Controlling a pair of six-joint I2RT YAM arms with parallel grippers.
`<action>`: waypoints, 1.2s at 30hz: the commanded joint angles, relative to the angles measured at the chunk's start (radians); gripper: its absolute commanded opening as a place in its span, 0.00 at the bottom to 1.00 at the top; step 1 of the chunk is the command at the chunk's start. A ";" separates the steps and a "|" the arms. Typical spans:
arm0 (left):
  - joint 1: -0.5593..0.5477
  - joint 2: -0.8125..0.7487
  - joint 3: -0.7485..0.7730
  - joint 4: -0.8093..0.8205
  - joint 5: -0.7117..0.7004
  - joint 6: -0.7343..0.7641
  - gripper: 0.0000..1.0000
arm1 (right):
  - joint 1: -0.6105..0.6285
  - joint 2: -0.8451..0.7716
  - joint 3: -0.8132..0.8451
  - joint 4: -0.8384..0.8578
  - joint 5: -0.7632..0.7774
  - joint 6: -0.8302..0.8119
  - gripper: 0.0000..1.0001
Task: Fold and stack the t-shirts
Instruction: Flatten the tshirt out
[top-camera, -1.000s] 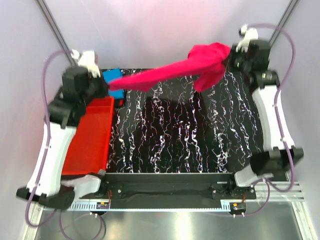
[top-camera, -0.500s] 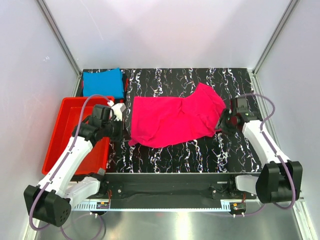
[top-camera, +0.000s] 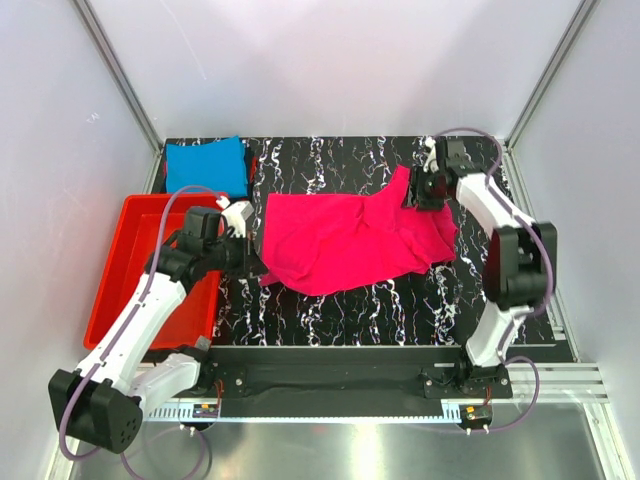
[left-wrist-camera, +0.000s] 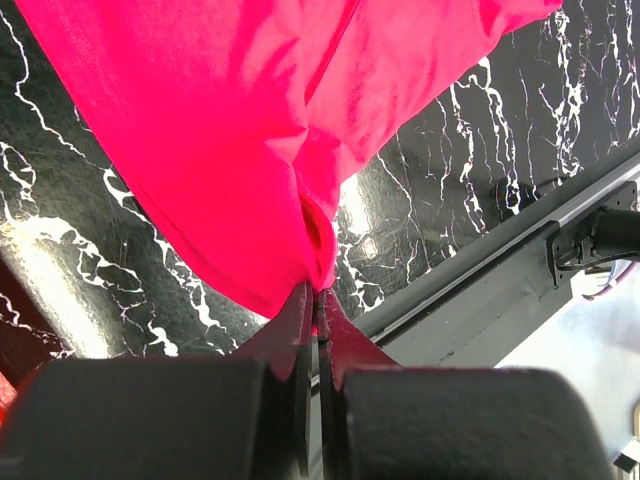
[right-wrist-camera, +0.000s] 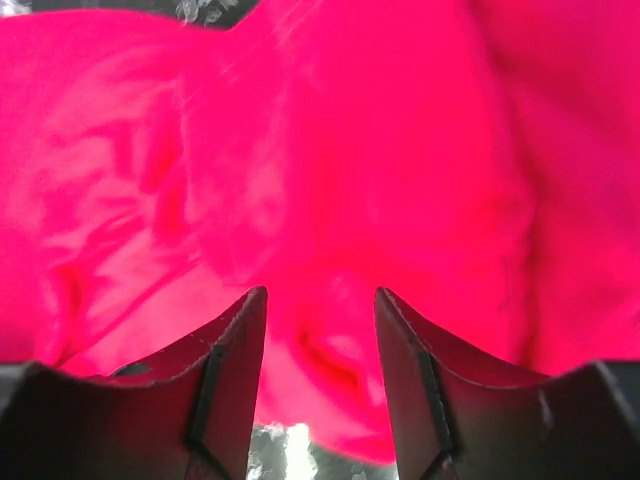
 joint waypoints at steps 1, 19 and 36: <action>-0.002 -0.013 -0.019 0.055 0.045 -0.012 0.00 | 0.006 0.105 0.180 -0.036 0.093 -0.159 0.54; -0.002 -0.005 0.010 0.034 0.008 0.001 0.00 | -0.034 0.469 0.567 -0.173 -0.043 -0.403 0.58; -0.002 0.044 0.017 0.060 0.003 -0.006 0.00 | -0.036 0.574 0.667 -0.043 -0.140 -0.376 0.50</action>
